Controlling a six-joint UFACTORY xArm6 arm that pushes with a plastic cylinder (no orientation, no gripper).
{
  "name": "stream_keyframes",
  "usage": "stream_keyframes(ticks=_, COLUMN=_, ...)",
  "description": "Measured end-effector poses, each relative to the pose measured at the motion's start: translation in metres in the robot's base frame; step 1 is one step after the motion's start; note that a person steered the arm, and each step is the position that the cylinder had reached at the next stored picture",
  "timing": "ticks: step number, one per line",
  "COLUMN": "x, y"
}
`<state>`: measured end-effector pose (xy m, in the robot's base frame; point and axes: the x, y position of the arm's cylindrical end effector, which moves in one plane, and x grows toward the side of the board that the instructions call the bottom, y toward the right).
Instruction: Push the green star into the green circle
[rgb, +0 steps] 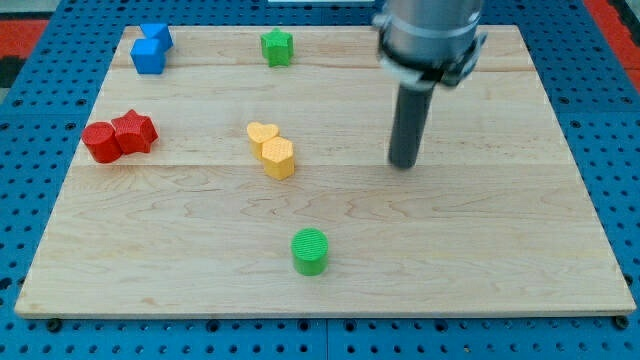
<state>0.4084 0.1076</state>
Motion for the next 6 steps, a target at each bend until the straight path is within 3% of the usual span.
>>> stream_keyframes(ticks=1, x=-0.080, y=0.040)
stream_keyframes(ticks=3, x=-0.216, y=0.060)
stream_keyframes(ticks=6, x=-0.216, y=-0.001)
